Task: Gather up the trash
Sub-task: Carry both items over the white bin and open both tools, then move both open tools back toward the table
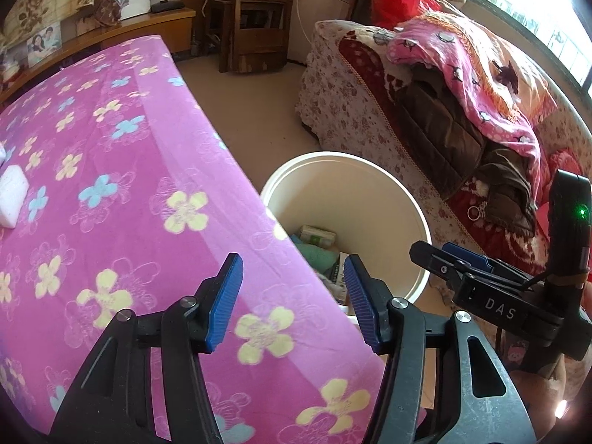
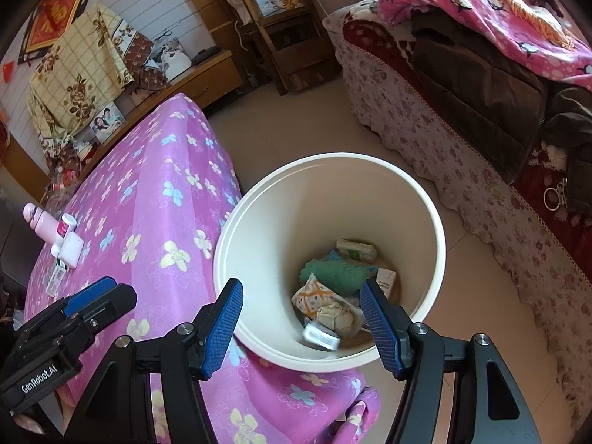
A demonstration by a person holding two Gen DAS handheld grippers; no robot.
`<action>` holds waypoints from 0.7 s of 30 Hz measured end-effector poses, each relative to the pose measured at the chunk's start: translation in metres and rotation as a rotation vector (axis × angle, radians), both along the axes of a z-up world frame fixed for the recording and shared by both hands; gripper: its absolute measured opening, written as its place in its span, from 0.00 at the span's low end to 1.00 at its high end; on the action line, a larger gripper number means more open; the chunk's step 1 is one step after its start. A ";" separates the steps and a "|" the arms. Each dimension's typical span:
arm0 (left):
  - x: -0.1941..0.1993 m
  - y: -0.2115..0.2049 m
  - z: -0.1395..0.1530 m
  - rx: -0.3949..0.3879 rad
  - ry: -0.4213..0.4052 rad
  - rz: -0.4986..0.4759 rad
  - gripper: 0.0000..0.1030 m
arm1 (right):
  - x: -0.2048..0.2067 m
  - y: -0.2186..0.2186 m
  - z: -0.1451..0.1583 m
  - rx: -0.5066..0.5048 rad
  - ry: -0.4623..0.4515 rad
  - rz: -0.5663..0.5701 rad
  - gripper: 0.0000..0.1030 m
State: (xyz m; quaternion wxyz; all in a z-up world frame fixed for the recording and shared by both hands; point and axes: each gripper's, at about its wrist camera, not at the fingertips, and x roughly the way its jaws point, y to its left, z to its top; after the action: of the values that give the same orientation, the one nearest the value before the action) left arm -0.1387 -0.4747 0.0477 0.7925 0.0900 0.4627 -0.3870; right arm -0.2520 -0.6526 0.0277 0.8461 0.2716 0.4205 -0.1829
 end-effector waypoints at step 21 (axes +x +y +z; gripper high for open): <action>0.021 0.076 0.013 0.026 -0.079 0.137 0.54 | 0.043 0.074 0.034 -0.003 -0.027 0.153 0.62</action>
State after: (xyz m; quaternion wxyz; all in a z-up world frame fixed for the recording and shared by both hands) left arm -0.1178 -0.3990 0.0606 0.8336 0.0834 0.4411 -0.3219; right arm -0.2085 -0.5785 0.0616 0.8637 0.2396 0.4283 -0.1146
